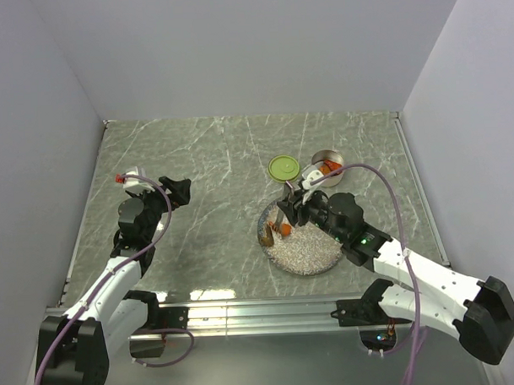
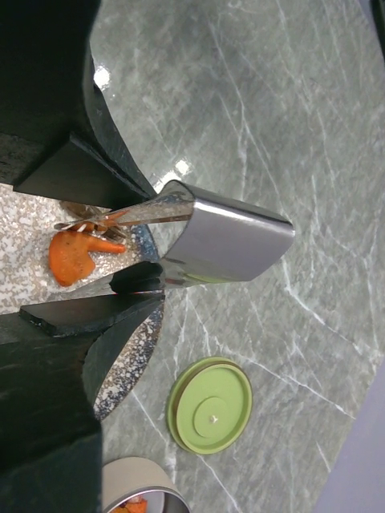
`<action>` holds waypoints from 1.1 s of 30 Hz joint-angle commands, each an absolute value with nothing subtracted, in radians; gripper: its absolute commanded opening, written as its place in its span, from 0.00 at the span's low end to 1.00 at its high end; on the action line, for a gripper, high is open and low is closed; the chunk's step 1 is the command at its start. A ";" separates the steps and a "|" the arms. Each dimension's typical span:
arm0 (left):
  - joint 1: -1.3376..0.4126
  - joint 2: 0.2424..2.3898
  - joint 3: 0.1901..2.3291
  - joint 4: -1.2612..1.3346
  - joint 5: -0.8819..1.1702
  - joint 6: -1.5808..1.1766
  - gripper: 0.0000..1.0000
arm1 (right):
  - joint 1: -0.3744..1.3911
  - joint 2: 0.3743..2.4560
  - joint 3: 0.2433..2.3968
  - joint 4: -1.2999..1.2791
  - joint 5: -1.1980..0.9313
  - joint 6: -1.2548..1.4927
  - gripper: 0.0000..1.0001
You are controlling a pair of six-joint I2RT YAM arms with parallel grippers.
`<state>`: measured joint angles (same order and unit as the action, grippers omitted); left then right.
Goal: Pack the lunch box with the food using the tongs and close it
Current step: Pick up the food using the clamp, then place the food into the lunch box
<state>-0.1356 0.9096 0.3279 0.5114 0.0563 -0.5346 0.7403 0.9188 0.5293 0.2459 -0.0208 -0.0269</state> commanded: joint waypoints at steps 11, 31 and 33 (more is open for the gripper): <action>-0.140 0.897 0.344 0.548 0.072 -0.522 0.99 | 0.747 0.948 0.561 0.270 -0.003 -0.040 0.30; -0.140 0.900 0.345 0.549 0.074 -0.523 0.99 | 0.629 0.897 0.779 0.144 0.147 -0.098 0.20; -0.140 0.900 0.345 0.549 0.075 -0.523 0.99 | 0.554 0.925 0.802 0.147 0.123 -0.087 0.20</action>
